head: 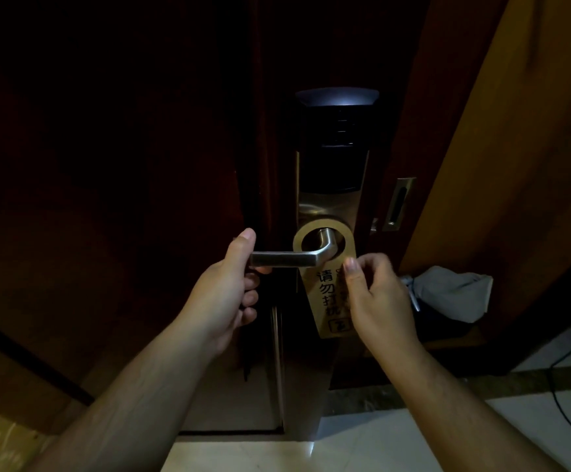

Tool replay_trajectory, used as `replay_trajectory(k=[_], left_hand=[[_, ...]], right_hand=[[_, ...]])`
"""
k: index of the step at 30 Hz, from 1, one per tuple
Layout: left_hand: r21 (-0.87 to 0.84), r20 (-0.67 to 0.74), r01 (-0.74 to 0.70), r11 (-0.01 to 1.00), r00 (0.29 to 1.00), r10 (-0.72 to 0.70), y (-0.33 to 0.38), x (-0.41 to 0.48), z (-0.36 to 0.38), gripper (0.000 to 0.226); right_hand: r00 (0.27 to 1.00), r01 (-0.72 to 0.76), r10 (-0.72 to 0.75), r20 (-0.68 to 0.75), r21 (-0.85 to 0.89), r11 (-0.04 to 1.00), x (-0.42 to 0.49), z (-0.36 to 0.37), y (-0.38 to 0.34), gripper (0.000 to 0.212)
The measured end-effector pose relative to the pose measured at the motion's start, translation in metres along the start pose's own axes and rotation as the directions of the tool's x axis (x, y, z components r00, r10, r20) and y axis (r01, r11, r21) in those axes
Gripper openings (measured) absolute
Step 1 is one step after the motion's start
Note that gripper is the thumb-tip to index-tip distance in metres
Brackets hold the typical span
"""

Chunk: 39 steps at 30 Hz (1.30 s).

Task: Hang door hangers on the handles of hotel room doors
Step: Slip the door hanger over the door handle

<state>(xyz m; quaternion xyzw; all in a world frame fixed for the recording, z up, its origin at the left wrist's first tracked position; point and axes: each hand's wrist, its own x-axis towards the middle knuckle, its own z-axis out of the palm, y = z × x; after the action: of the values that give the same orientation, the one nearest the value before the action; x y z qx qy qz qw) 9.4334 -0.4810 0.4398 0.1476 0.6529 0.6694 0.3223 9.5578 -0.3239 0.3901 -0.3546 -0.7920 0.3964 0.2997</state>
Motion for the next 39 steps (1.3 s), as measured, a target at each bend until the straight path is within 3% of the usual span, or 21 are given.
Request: replay_trajectory(k=[5,9,12,16,23,32,39], left_hand=[[0.027,-0.017,0.000,1.000,1.000,0.000,0.001,-0.002,0.000,0.052],[0.041,-0.030,-0.001,0.999,1.000,0.002,0.002,-0.002,0.001,0.053],[0.057,-0.021,-0.018,0.998,1.000,0.019,0.001,-0.001,0.001,0.053],[0.069,-0.028,-0.026,0.997,0.999,0.028,0.000,-0.001,0.001,0.055],[0.126,-0.041,-0.038,0.991,0.998,0.043,0.000,0.000,0.001,0.059],[0.184,0.032,-0.004,0.983,0.999,-0.001,0.004,0.002,-0.008,0.064],[0.286,0.265,0.013,0.958,0.960,-0.092,0.015,0.017,-0.034,0.067]], right_hand=[[0.986,0.089,-0.091,-0.136,-0.018,0.996,0.001,-0.002,-0.006,0.023],[0.985,0.171,-0.170,-0.023,0.168,0.971,-0.007,-0.002,-0.027,0.046],[0.982,0.115,-0.147,0.120,0.240,0.964,-0.008,-0.002,-0.045,0.050],[0.980,-0.003,-0.054,0.190,0.285,0.959,-0.001,-0.001,-0.057,0.063],[0.945,-0.191,0.057,0.322,0.404,0.895,0.006,-0.003,-0.060,0.052],[0.915,-0.341,0.185,0.359,0.442,0.830,0.007,-0.005,-0.070,0.050],[0.927,-0.347,0.228,0.297,0.454,0.821,0.003,0.005,-0.076,0.055]])
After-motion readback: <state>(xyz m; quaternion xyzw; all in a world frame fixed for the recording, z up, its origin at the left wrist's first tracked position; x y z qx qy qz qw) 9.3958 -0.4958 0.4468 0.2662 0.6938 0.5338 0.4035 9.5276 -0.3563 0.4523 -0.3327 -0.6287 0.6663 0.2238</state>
